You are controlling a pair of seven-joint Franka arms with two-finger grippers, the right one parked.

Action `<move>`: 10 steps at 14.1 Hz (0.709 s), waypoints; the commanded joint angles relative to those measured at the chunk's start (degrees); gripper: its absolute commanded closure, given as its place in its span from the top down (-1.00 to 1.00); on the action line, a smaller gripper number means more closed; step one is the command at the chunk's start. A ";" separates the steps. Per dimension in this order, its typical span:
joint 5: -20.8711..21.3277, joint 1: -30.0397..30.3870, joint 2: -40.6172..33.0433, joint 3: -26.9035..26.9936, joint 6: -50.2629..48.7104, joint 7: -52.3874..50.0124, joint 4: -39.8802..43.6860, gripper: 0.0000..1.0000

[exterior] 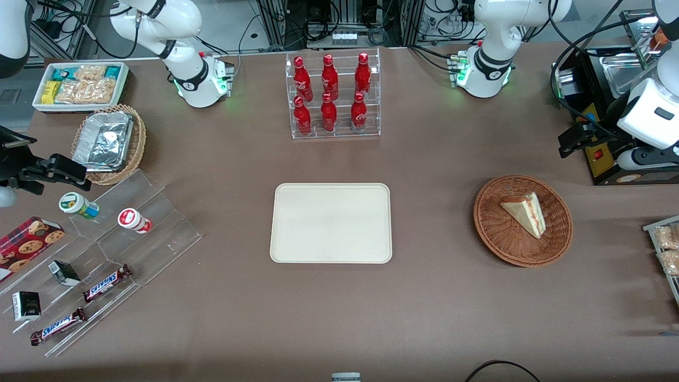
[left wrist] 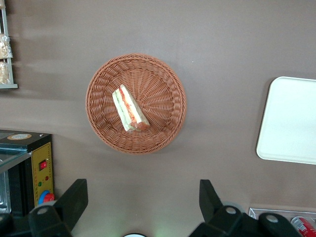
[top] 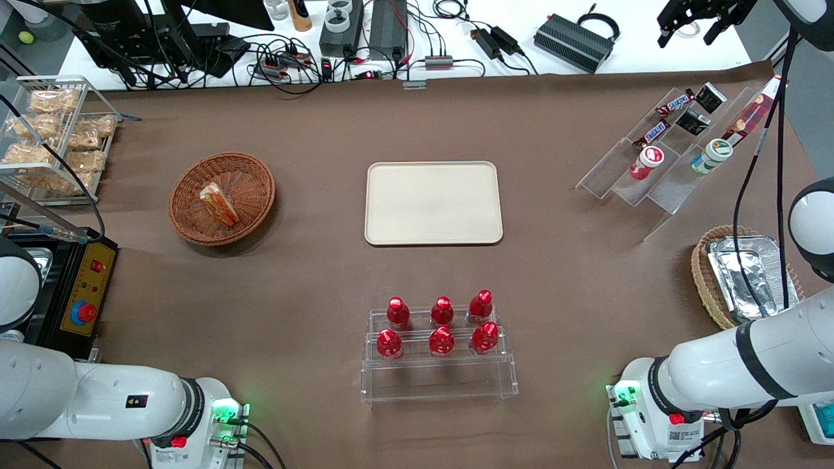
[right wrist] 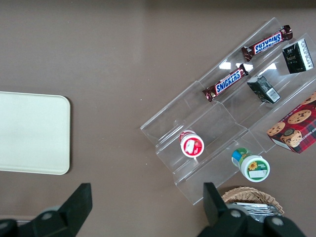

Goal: Place sandwich from basket to tray
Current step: 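Move the left gripper over the sandwich in the wicker basket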

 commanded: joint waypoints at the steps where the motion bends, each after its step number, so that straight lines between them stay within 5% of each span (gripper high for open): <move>1: 0.33 0.25 -0.38 -0.06 -0.54 -0.58 -0.37 1.00; 10: -0.11 0.87 4.62 0.21 2.95 -2.41 -2.21 1.00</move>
